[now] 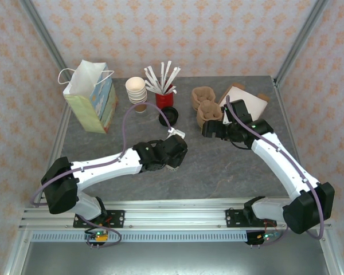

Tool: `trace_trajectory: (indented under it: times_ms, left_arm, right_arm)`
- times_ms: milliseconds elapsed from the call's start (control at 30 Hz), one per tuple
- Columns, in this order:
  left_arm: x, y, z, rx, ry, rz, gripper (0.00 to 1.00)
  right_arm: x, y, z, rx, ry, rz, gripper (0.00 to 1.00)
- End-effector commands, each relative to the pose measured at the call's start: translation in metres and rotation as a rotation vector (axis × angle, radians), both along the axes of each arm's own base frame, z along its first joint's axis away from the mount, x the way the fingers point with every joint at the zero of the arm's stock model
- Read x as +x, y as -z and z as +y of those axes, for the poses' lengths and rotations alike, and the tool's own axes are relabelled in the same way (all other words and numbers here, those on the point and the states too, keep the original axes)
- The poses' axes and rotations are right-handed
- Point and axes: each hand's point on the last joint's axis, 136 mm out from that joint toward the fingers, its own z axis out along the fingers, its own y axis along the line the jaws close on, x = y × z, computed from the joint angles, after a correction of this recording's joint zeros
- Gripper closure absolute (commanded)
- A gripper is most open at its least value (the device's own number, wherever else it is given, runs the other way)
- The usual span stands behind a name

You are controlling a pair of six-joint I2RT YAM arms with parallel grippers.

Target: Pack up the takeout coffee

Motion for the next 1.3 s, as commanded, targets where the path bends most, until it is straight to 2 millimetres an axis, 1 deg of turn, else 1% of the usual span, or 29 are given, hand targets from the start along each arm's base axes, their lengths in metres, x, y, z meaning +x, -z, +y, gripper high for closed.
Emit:
trace_trajectory:
  times_ms: [0,200,433,500,733,900,1100,1267]
  left_arm:
    - [0.002,0.006,-0.001,-0.005,-0.020,-0.008,0.39]
    - [0.001,0.011,0.000,-0.003,-0.026,-0.004,0.39]
    - [0.000,0.008,0.000,-0.037,-0.037,-0.004,0.39]
    - [0.000,0.010,0.001,-0.032,-0.040,-0.002,0.39]
    - [-0.006,0.030,0.010,0.017,-0.047,0.028,0.39]
    - [-0.016,0.042,0.021,0.076,-0.042,0.058,0.39]
    - [-0.031,0.057,0.028,0.123,-0.029,0.114,0.40]
    - [-0.038,0.068,0.036,0.176,-0.031,0.154,0.40]
  right_arm:
    - [-0.003,0.006,-0.003,-0.011,-0.004,0.014,0.02]
    - [-0.004,0.007,-0.002,-0.004,-0.008,0.019,0.02]
    - [-0.005,0.009,-0.001,-0.001,-0.009,0.025,0.02]
    - [-0.005,0.009,0.000,0.000,-0.011,0.026,0.02]
    - [-0.005,0.009,-0.001,-0.001,-0.010,0.027,0.03]
    - [-0.005,0.009,-0.001,0.002,-0.008,0.027,0.03]
    - [-0.005,0.010,0.000,0.004,-0.007,0.029,0.03]
    - [-0.005,0.010,0.000,0.008,-0.006,0.031,0.03]
